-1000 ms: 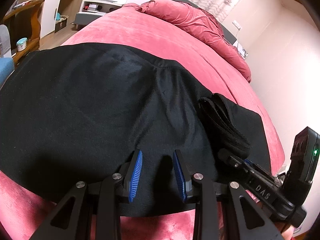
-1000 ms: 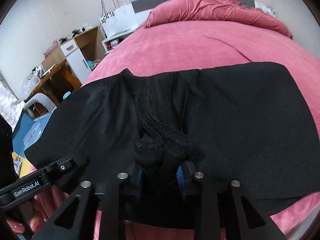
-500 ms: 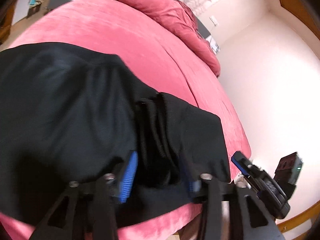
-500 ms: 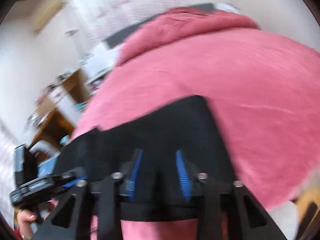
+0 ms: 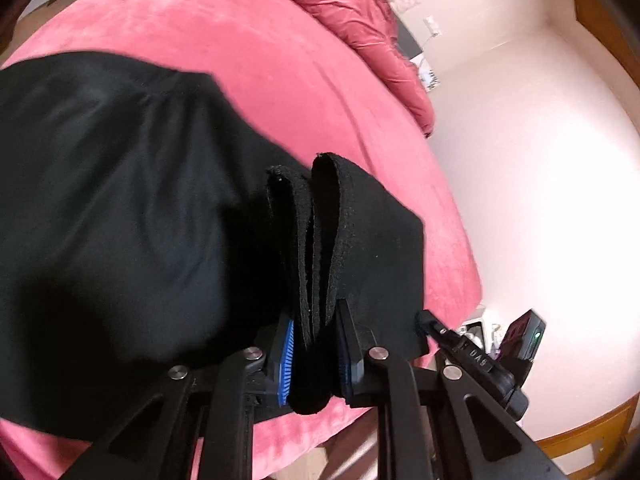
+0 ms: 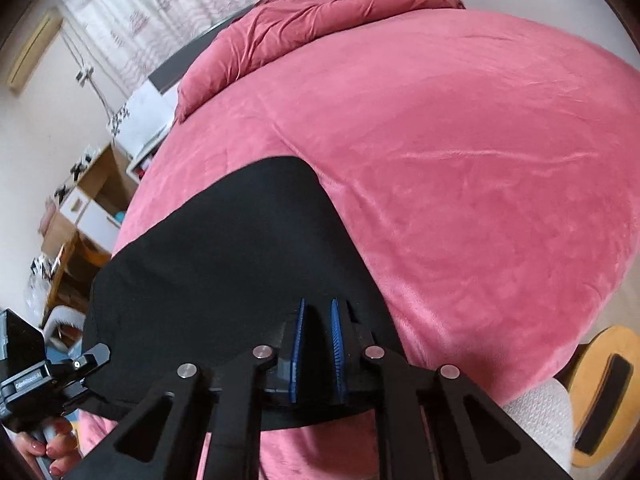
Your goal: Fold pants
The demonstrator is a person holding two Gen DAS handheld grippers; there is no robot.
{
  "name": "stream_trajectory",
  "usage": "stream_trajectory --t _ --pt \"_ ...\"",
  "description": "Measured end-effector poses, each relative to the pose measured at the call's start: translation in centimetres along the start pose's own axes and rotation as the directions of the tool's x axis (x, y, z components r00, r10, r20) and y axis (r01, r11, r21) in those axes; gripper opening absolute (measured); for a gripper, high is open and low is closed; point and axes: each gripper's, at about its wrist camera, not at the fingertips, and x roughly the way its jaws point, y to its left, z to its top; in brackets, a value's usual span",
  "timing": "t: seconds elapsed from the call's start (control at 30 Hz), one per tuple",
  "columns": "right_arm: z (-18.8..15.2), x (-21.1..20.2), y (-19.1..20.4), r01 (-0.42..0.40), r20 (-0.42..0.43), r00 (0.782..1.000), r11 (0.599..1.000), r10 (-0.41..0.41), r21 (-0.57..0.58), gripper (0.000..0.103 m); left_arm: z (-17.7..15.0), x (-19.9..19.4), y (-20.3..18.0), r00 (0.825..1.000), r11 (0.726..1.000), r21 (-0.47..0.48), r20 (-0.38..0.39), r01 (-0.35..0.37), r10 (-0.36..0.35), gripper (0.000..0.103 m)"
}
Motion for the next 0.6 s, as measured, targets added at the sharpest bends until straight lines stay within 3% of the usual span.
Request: stream_trajectory --t 0.1,0.3,0.43,0.6 --pt "-0.4 0.8 0.0 0.003 -0.029 1.0 1.0 -0.003 0.002 0.012 -0.8 1.6 1.6 0.996 0.996 0.016 -0.019 -0.089 0.089 0.018" --pt "-0.3 1.0 0.4 0.032 -0.053 0.998 0.999 -0.033 -0.024 0.013 -1.8 1.7 2.9 0.998 0.998 0.025 0.013 -0.057 0.056 0.019" --pt "1.1 -0.9 3.0 -0.009 0.039 0.999 0.993 0.014 -0.115 0.018 -1.5 1.7 3.0 1.0 0.999 -0.041 0.016 -0.023 0.024 0.022" --pt "4.7 2.3 5.0 0.009 0.046 0.999 0.991 -0.003 -0.135 0.018 -1.1 1.2 3.4 0.999 0.998 -0.062 0.02 -0.026 0.028 0.023"
